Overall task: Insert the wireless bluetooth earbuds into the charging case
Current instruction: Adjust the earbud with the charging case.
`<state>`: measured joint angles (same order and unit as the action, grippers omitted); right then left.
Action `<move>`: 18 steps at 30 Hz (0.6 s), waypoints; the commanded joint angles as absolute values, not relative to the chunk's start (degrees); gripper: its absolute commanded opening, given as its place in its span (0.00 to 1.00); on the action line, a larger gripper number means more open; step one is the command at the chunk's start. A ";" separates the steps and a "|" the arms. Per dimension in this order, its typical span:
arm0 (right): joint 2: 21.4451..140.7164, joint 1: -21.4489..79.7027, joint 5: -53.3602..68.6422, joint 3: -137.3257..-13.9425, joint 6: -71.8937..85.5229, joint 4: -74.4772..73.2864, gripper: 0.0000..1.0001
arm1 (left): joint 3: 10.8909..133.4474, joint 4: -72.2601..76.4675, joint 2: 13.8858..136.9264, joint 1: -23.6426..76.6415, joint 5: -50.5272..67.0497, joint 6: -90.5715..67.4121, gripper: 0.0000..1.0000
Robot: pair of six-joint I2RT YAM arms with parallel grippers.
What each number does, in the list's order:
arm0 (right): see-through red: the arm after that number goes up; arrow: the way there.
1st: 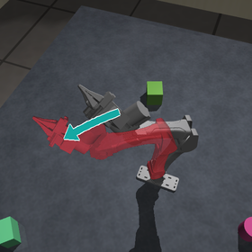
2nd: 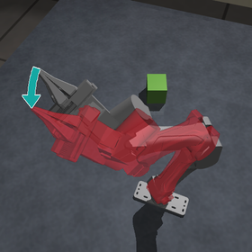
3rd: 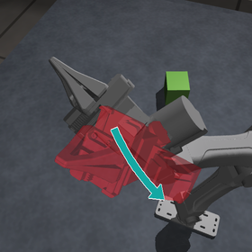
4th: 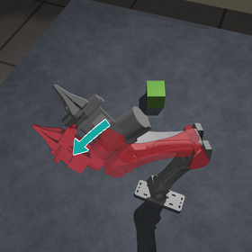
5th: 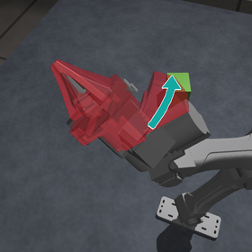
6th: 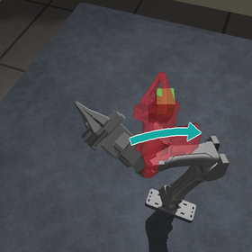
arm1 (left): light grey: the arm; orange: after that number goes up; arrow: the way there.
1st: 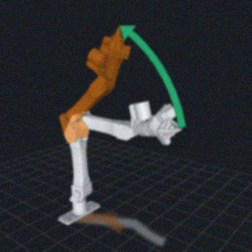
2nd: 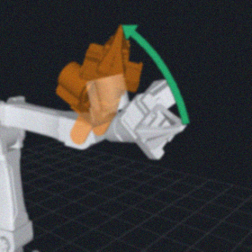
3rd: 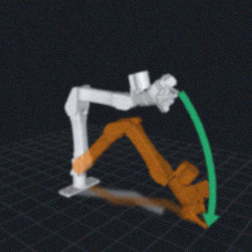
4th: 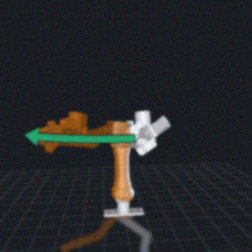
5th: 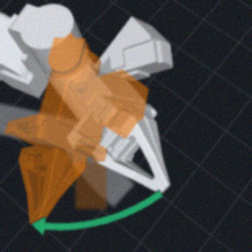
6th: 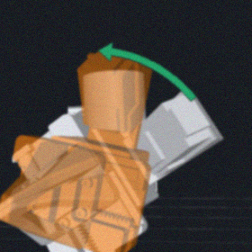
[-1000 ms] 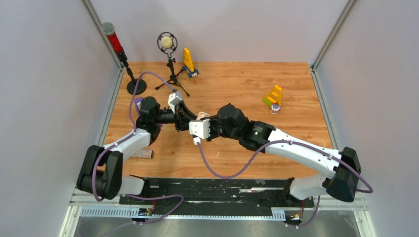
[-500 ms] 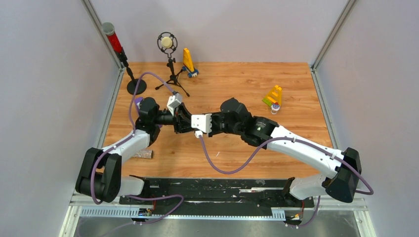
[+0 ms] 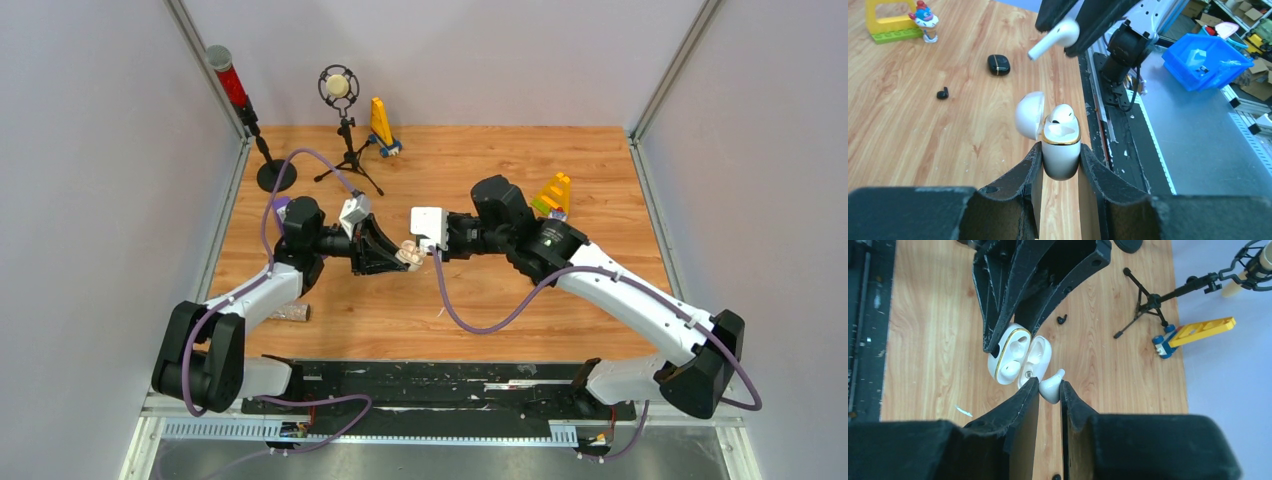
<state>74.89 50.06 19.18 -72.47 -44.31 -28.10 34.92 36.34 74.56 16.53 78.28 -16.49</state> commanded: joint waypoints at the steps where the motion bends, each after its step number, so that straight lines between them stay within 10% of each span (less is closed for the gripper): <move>1: 73.34 47.71 31.03 -76.52 -40.79 -31.21 0.20 | 37.25 32.82 72.44 16.79 81.48 -11.90 0.13; 18: 77.56 39.24 60.92 -76.46 -30.29 -31.79 0.22 | 45.88 -10.30 71.61 17.45 87.17 22.29 0.15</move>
<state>75.83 39.99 52.36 -75.00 -34.24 -33.56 43.99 -4.32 73.28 17.17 84.23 15.88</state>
